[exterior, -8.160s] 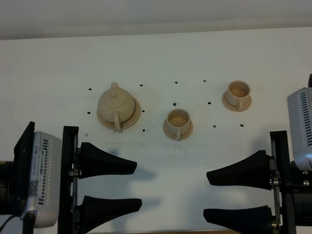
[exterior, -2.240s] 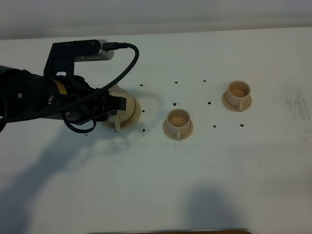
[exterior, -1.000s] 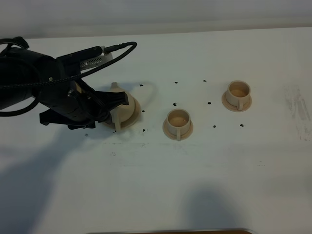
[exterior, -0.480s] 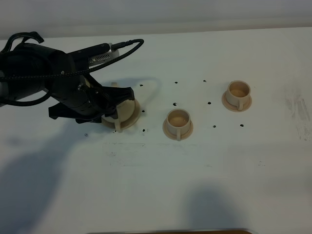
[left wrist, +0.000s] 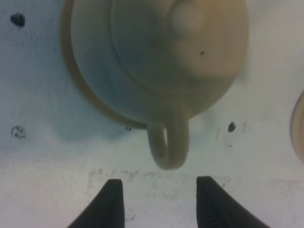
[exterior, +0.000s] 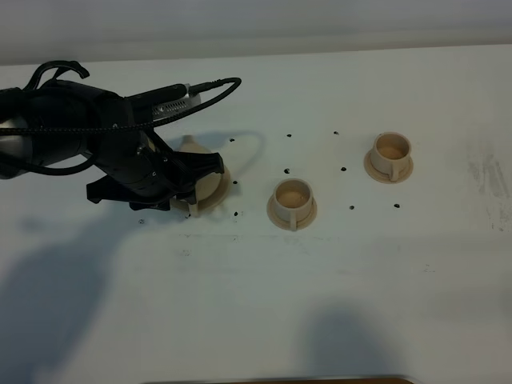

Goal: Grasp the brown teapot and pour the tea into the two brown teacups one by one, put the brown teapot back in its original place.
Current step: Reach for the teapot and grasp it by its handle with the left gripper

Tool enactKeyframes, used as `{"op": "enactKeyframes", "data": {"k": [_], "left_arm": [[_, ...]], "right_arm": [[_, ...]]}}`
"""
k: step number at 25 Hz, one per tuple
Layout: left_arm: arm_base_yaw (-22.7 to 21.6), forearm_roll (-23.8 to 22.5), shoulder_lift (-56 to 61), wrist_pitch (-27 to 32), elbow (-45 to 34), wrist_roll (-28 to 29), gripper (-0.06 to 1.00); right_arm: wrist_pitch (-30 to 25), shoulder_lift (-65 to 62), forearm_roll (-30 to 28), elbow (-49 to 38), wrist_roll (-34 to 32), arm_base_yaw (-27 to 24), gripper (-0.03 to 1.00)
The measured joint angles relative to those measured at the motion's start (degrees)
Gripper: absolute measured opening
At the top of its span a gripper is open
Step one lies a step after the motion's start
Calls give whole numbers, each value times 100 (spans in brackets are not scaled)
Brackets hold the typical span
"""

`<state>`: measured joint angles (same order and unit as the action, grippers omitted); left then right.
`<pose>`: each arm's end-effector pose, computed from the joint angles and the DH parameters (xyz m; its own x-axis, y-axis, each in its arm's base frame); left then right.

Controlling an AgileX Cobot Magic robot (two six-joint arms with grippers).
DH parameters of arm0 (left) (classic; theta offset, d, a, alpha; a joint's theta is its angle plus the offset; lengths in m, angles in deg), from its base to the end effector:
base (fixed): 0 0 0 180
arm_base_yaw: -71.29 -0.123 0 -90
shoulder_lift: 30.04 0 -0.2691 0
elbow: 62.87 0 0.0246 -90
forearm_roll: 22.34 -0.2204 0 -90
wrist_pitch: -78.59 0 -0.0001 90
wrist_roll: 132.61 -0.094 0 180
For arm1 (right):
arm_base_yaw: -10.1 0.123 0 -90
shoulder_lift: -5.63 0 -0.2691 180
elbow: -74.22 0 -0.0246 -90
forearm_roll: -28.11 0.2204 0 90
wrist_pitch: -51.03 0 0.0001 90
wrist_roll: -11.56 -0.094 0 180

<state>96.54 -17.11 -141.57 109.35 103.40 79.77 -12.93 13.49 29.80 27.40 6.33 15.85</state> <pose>0.2976 -0.1452 0.1804 -0.9265 -0.2258 -0.3009 -0.1409 0.9499 -0.2789 -0.0187 0.0006 0.2622 -0.4870 0.0555 -0.8716 -0.0730 0.9919 0.1040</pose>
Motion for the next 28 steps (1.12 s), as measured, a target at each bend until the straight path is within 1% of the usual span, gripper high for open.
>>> {"op": "enactKeyframes", "data": {"k": [16, 22, 28], "left_arm": [[0, -6, -272, -184, 72, 0, 35], [21, -6, -525, -199, 396, 0, 35], [46, -6, -643, -187, 453, 0, 35]], "right_arm": [[0, 0, 0, 0, 1, 0, 23], [0, 0, 0, 0, 1, 0, 23], [0, 0, 0, 0, 1, 0, 23]]}}
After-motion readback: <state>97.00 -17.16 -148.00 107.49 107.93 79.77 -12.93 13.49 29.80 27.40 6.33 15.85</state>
